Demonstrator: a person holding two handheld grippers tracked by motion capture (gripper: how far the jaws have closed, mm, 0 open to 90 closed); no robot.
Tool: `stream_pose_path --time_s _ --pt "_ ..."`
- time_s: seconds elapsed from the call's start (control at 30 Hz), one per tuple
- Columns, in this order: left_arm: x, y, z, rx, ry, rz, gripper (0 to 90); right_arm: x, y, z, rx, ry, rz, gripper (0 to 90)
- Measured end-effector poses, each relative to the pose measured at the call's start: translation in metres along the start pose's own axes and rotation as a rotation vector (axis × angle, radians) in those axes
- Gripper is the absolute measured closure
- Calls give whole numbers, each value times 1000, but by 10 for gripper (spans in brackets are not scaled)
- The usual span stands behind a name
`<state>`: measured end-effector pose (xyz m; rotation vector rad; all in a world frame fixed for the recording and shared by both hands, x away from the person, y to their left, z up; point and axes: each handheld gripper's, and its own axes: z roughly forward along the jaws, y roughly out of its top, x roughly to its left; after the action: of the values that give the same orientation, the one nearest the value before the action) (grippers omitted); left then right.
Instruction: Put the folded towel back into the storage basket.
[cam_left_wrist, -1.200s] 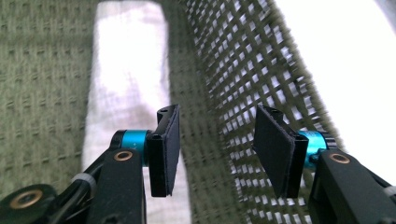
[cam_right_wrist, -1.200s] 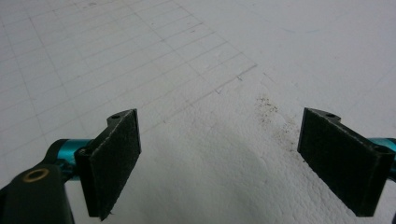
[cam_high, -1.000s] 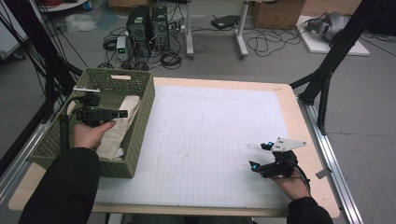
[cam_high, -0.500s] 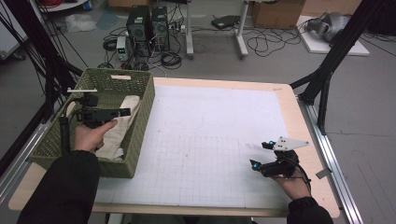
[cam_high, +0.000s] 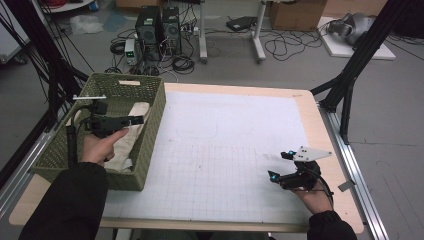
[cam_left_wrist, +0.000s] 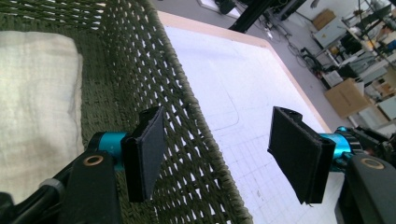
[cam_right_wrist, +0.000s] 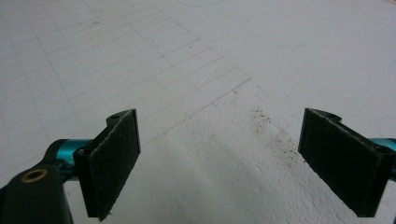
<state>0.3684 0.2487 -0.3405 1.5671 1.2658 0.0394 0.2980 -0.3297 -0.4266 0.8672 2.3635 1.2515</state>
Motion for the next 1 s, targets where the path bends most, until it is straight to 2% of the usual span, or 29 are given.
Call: stream_pose_path --time_s 0.6,1.0 --pt "-20 -5 18 21 -51 28 359 1 1 1 1 3 -4 121" --pt "-32 -6 26 27 -57 41 360 1 2 1 -1 0 -7 121"
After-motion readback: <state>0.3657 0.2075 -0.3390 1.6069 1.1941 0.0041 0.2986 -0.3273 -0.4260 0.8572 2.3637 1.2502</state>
